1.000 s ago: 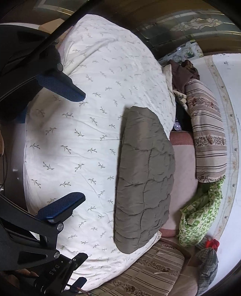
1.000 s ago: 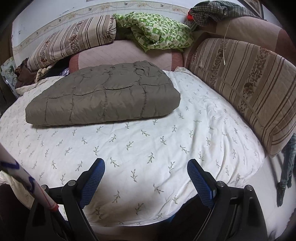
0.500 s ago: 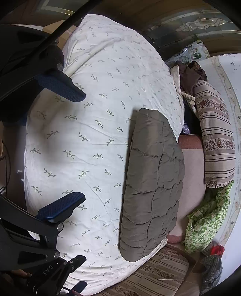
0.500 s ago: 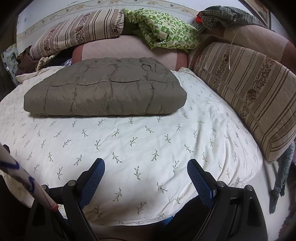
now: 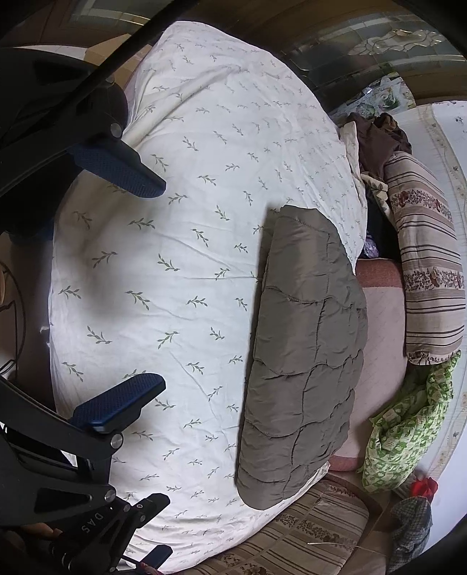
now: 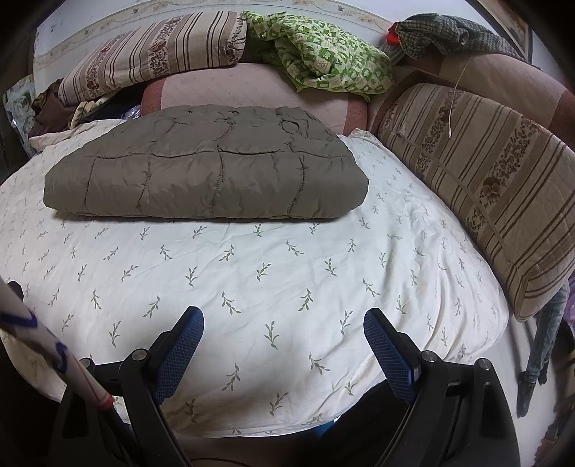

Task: Fold large clothes

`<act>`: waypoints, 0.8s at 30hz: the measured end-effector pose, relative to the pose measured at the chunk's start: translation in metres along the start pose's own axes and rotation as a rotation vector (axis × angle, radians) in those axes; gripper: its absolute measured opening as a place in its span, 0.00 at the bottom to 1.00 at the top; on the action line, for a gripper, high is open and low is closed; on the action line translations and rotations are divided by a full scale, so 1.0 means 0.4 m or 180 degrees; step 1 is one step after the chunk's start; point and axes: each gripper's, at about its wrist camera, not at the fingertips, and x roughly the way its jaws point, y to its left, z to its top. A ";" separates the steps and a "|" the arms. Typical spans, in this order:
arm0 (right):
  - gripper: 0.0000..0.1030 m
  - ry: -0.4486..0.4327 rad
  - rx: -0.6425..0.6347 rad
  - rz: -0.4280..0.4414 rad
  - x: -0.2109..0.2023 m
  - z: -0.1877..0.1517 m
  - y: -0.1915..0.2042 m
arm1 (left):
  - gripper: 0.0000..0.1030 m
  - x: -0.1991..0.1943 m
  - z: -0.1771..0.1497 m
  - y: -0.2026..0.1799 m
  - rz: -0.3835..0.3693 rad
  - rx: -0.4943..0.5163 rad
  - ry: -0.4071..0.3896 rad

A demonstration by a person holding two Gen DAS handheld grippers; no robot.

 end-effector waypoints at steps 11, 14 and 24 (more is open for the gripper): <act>0.91 0.0009 -0.0024 -0.0023 -0.002 -0.003 0.003 | 0.95 0.000 -0.004 -0.002 -0.0015 0.0006 0.0007; 0.91 0.0008 -0.0025 -0.0023 -0.001 -0.003 0.002 | 0.95 -0.001 -0.006 -0.005 -0.0025 0.0012 0.0019; 0.91 0.0038 -0.0011 -0.0051 -0.001 -0.010 0.000 | 0.95 0.008 -0.012 -0.008 -0.0063 0.0018 0.0076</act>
